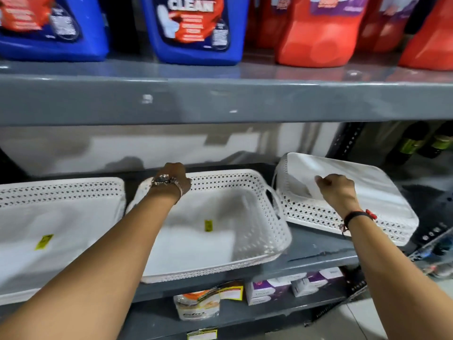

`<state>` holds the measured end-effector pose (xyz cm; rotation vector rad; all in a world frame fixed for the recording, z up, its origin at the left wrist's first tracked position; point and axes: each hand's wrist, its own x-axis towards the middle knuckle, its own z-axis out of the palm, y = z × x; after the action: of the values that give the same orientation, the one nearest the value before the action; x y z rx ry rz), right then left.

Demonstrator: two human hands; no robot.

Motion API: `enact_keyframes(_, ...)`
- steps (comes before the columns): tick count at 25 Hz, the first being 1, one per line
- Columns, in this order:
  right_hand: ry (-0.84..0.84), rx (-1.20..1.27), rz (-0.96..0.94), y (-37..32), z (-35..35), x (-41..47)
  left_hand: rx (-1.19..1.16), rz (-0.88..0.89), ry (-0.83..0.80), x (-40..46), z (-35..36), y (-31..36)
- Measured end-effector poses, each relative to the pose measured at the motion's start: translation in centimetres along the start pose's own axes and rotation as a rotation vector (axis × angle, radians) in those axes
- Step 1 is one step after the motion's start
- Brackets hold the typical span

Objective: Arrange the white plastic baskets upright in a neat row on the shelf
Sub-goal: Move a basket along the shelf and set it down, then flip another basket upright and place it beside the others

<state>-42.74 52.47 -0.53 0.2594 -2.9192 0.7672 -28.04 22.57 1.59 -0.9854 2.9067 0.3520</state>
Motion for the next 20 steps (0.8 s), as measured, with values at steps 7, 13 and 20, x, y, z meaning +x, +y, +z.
enact_keyframes(7, 0.048, 0.081, 0.205, 12.7, -6.0, 6.8, -0.511, 0.118, -0.081, 1.1, 4.1, 18.3)
enact_keyframes(13, -0.19, 0.268, 0.421, 18.8, -6.7, 10.3, -0.826, -0.055, -0.105, 2.8, 9.0, 26.0)
enact_keyframes(20, -0.258, 0.693, 0.472, 22.6, -3.0, 12.7, -0.991, -0.176, -0.229, 3.8, 10.1, 26.6)
